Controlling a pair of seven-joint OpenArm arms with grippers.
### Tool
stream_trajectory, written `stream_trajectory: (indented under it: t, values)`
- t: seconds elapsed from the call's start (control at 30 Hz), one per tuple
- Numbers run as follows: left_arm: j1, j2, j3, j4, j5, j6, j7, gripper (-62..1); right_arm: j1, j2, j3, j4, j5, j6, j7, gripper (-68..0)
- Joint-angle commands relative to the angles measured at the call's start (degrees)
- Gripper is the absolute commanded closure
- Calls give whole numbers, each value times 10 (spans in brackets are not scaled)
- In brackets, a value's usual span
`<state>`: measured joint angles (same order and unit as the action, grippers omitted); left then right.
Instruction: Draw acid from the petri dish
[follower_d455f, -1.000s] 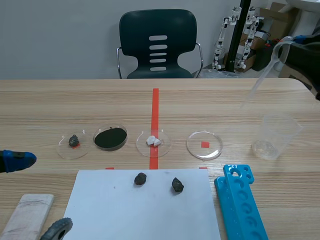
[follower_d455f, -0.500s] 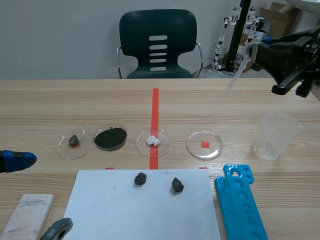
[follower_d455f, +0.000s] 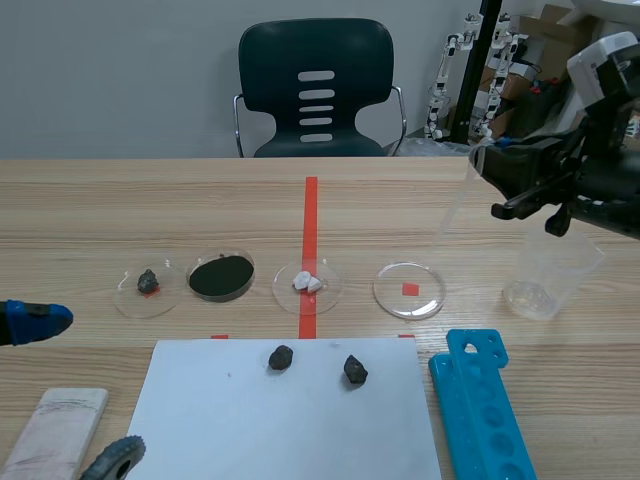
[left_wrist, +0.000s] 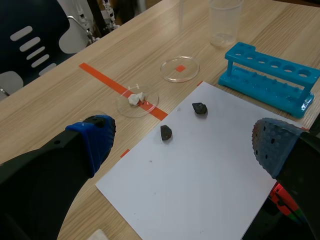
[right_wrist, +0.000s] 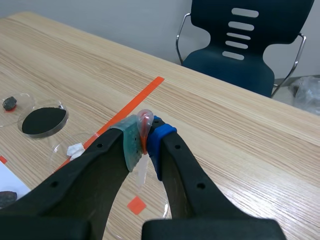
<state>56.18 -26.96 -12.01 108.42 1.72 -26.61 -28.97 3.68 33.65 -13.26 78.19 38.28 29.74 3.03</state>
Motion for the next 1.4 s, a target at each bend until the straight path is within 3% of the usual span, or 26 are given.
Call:
stream_trajectory:
  t: [0.0,0.47,0.83,0.93,1.37]
  values:
    - [-2,4,4,6,-6,3,-8,-572,18,3,3,12,2,2,9,-2]
    - [-2,4,4,6,-6,3,-8,-572,46,-38,-28,-19,-18,-2,-6,-2]
    - [-2,4,4,6,-6,3,-8,-572,46,-50,-28,-19,-27,-3,-13,-2]
    - [-2,4,4,6,-6,3,-8,-572,46,-54,-28,-19,-39,-30,-16,-2]
    - [-2,4,4,6,-6,3,-9,-572,46,-68,-28,-19,-62,-34,-20,-2]
